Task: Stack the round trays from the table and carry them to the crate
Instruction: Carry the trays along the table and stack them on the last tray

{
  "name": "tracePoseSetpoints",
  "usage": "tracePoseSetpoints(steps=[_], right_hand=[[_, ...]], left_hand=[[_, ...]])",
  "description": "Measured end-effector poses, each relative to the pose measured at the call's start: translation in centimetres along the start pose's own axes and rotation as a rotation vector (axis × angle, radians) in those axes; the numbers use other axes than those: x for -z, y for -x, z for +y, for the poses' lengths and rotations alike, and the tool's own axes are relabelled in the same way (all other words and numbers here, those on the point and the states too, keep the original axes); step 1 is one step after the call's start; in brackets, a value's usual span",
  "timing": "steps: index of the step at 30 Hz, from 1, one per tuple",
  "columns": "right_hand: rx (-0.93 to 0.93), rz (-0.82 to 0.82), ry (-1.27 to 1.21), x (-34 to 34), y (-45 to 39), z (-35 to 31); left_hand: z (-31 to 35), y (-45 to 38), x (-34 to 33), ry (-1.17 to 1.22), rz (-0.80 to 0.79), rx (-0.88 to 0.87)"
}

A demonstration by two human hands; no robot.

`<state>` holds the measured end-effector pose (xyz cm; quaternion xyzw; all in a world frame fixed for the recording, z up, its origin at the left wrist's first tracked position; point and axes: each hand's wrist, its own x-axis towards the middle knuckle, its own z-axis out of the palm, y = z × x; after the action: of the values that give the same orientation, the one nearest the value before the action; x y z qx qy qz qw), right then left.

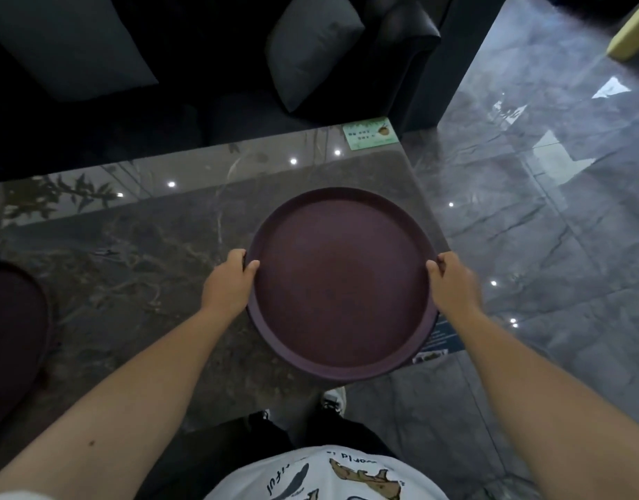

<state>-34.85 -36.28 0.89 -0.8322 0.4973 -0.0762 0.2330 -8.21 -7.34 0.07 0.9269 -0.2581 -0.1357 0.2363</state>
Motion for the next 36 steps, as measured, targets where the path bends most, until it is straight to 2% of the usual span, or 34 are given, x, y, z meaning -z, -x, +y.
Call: tracePoseSetpoints(steps=[6, 17, 36], right_hand=[[-0.008, -0.068, 0.103, -1.1, -1.4, 1.2], [0.051, -0.138, 0.189, -2.5, -2.9, 1.9], [0.063, -0.119, 0.227, -2.8, -2.8, 2.8]], left_hand=[[0.3, 0.2, -2.3, -0.188, -0.016, 0.003], [0.6, -0.3, -3.7, -0.252, -0.056, 0.04], [1.3, 0.9, -4.5, -0.31, -0.046, 0.034]])
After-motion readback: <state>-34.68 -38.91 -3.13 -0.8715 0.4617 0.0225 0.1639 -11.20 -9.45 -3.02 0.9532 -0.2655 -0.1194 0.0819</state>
